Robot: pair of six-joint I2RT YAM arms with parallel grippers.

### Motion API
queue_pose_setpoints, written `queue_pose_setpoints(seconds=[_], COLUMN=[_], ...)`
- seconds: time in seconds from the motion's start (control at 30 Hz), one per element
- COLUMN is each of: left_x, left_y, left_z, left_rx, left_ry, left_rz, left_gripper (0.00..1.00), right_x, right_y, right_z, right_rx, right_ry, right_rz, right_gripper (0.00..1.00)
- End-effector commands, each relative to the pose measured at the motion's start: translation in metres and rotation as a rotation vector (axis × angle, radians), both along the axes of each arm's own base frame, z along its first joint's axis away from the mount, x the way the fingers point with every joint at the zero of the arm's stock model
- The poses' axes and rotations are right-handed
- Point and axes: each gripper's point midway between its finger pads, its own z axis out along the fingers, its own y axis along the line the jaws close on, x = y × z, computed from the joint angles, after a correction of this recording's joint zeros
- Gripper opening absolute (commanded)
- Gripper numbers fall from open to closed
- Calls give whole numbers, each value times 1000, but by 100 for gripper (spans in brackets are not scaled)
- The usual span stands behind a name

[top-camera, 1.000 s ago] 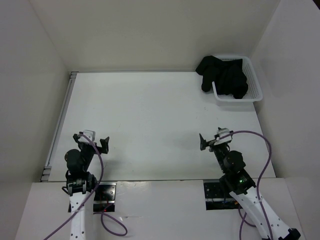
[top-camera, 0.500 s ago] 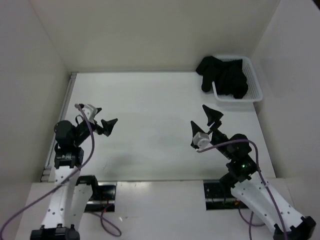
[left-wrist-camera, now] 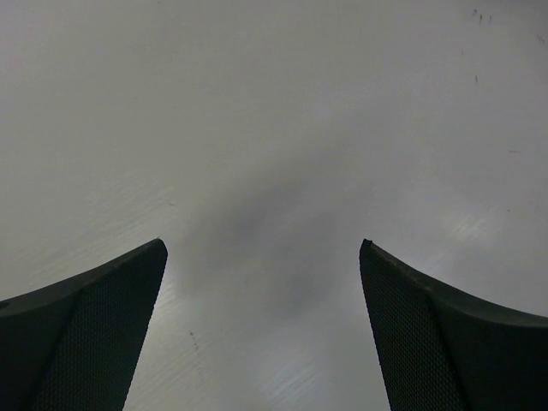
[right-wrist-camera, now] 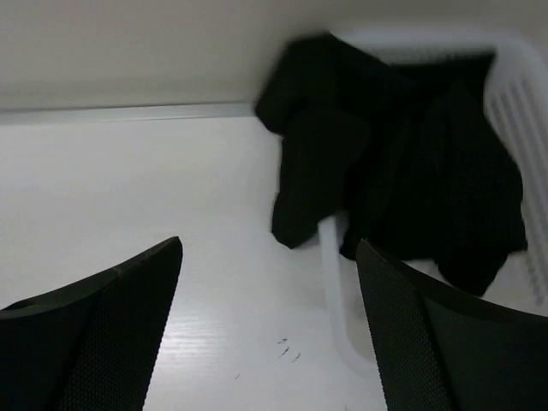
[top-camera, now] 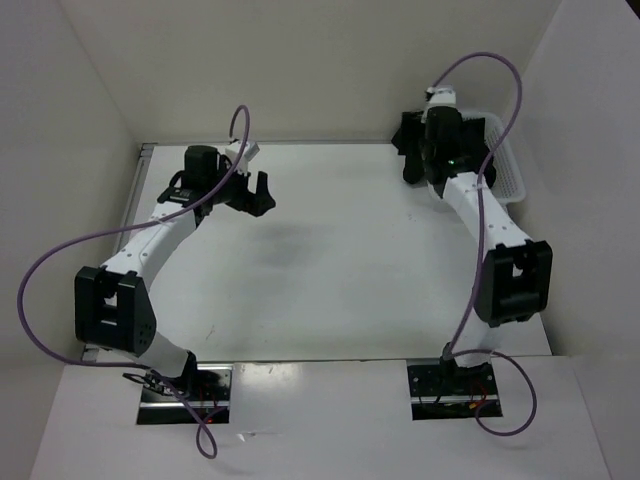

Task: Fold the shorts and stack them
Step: Grab the shorts from the pile

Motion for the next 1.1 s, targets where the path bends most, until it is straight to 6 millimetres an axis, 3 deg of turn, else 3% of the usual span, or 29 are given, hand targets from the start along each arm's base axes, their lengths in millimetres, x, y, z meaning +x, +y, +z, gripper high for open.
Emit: queue_pose_setpoints(seconds=[0.0, 0.07, 0.13, 0.2, 0.23, 0.27, 0.3, 0.33, 0.5, 0.63, 0.8, 1.0, 1.07], left_x=[7, 11, 14, 15, 16, 16, 17, 18, 18, 18, 20, 16, 18], left_y=[-11, -12, -12, -12, -13, -13, -13, -13, -13, -13, -15, -24, -26], left_z=[25, 17, 4, -1, -6, -6, -12, -18, -33, -39, -47, -54, -55], left_rx=[-1, 1, 6, 8, 10, 10, 12, 14, 22, 28, 26, 25, 20], left_ry=[-74, -62, -32, -20, -8, -7, 5, 18, 67, 99, 125, 153, 156], left_rz=[-17, -17, -18, -18, -18, -18, -18, -18, -18, -18, -26, -53, -60], left_gripper=[100, 100, 100, 100, 100, 100, 100, 100, 100, 100, 100, 100, 100], right_x=[19, 30, 43, 51, 56, 59, 63, 67, 74, 75, 78, 80, 81], right_y=[-68, -100, -119, -134, -146, -156, -157, -162, -184, -203, -218, -216, -213], right_z=[-25, -23, -37, -38, -56, -59, -60, -76, -109, -127, -141, -174, -175], right_rx=[394, 414, 384, 364, 345, 340, 345, 336, 278, 278, 299, 325, 336], right_ry=[60, 15, 6, -22, -1, -9, -16, 8, 38, 62, 82, 165, 172], right_rz=[-353, -502, -586, -647, -687, -713, -723, -737, -802, -842, -865, -818, -800], right_gripper=[85, 79, 77, 77, 76, 76, 76, 76, 76, 77, 88, 91, 88])
